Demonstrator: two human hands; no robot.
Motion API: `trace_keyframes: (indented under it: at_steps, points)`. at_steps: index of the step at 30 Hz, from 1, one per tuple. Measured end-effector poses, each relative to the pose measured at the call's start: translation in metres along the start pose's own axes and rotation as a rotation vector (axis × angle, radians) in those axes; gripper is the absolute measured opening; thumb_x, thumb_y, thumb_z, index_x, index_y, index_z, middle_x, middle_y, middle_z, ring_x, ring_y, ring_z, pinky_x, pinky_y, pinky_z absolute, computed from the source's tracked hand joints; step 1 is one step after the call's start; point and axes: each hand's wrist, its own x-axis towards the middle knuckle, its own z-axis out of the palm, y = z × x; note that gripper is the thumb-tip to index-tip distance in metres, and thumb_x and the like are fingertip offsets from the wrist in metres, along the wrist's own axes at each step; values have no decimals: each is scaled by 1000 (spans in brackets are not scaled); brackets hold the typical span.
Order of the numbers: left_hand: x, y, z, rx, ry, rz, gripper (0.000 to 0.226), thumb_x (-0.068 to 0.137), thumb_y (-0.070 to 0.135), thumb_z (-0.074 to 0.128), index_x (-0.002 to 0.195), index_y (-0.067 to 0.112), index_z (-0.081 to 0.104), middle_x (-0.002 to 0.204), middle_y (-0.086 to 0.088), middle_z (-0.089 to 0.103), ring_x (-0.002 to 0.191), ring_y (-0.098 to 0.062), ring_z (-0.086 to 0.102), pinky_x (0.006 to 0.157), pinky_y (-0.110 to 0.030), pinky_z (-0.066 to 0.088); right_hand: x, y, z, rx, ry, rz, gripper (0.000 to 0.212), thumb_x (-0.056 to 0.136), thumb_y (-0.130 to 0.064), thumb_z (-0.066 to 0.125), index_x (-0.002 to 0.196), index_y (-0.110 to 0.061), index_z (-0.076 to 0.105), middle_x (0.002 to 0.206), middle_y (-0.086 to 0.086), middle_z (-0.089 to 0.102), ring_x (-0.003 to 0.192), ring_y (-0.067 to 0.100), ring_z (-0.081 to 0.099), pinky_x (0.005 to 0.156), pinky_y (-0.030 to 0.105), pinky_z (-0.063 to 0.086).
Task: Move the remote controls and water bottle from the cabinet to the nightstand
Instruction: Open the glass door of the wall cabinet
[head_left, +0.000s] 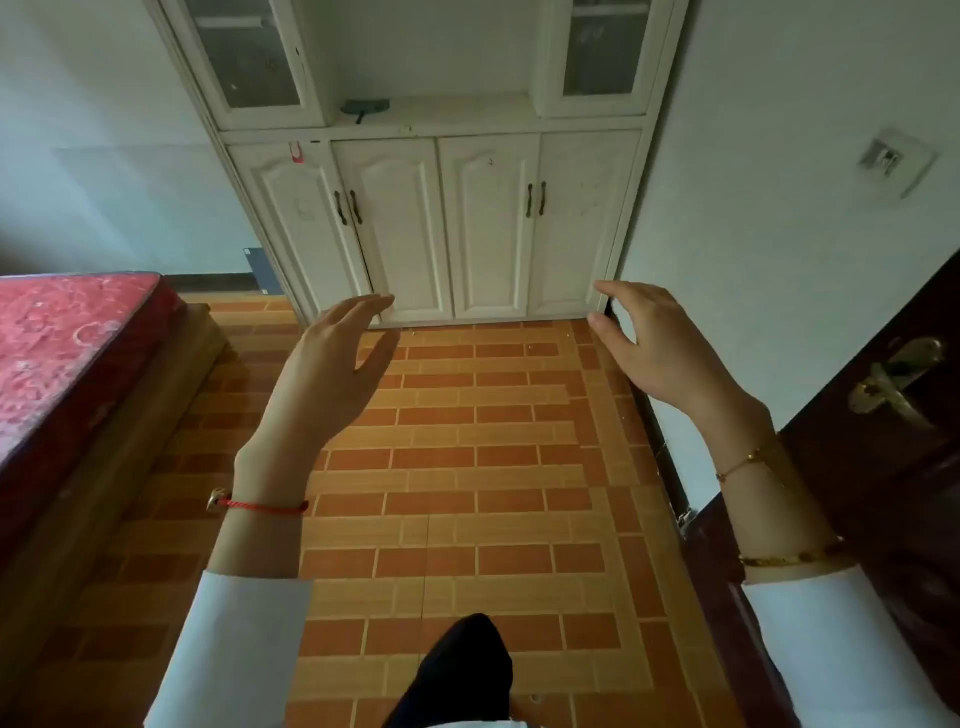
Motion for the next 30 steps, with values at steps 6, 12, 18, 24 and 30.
trace_keyframes:
  at_steps: [6, 12, 18, 24, 30]
  points:
    - [31, -14, 26, 11, -24, -21, 45, 97, 34, 49, 141, 22, 47, 141, -1, 53, 126, -20, 53, 101, -31, 41, 35, 15, 17, -13, -30, 11, 48, 99, -38, 43, 143, -18, 40, 147, 5, 43, 136, 21, 40, 105, 33, 36]
    - [87, -40, 60, 7, -57, -29, 45, 98, 33, 49, 141, 20, 47, 141, -3, 53, 127, -21, 52, 99, -28, 38, 95, 37, 42, -15, -44, 24, 49, 99, -38, 42, 143, -17, 40, 146, 5, 44, 137, 20, 38, 108, 34, 35]
    - [176, -65, 84, -5, -84, -56, 46, 98, 36, 48, 142, 23, 44, 142, -1, 52, 127, -21, 52, 101, -34, 43, 187, 57, 58, -6, -55, 37, 48, 99, -39, 43, 143, -20, 40, 146, 4, 44, 137, 20, 39, 107, 32, 34]
    - [274, -88, 103, -5, -87, -25, 47, 98, 35, 47, 143, 21, 42, 145, -1, 49, 134, -19, 45, 106, -32, 36, 288, 76, 69, 4, -13, 35, 48, 99, -39, 44, 143, -22, 39, 147, 3, 43, 137, 19, 38, 105, 28, 32]
    - [349, -107, 126, 4, -132, -4, 47, 98, 34, 48, 143, 19, 44, 145, -2, 50, 135, -20, 44, 108, -30, 33, 354, 99, 83, -7, -11, 71, 49, 99, -39, 44, 144, -21, 39, 148, 4, 42, 138, 20, 37, 106, 32, 35]
